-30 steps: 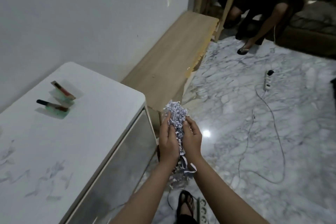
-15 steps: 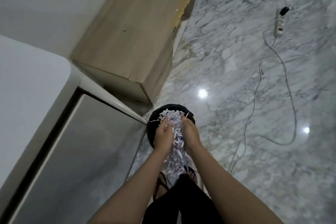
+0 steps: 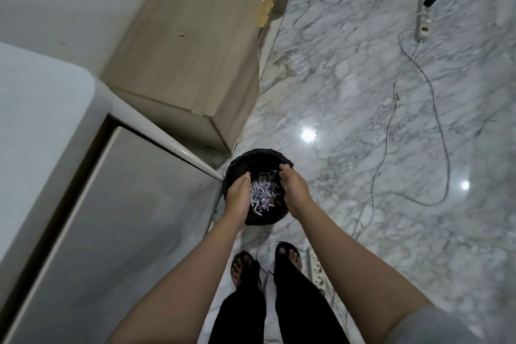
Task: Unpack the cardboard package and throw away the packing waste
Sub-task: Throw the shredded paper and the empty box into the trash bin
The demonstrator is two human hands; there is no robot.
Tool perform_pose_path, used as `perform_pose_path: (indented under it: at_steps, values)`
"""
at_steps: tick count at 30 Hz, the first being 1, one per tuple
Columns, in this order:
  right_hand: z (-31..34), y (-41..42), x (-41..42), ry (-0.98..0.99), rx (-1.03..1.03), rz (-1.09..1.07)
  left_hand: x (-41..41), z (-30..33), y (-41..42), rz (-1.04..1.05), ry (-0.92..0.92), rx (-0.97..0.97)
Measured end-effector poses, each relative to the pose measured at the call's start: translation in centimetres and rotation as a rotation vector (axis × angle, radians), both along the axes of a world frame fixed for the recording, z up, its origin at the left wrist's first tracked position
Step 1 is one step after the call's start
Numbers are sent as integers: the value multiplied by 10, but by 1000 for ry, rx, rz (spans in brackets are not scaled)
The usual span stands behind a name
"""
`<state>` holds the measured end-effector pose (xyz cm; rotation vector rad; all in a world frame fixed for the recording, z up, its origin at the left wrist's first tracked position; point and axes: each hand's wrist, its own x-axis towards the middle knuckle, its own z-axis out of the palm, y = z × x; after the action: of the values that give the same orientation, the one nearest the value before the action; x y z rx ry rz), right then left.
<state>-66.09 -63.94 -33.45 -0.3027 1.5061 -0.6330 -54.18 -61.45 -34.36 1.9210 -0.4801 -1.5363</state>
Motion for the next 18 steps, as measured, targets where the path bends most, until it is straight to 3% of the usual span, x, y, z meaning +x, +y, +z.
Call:
perform_pose_path:
  at_steps: [9, 18]
  values:
    - [128, 22, 9, 54, -117, 25, -5, 136, 29, 114, -75, -126]
    - [276, 11, 90, -25, -506, 274, 28, 310, 78, 466, -463, -457]
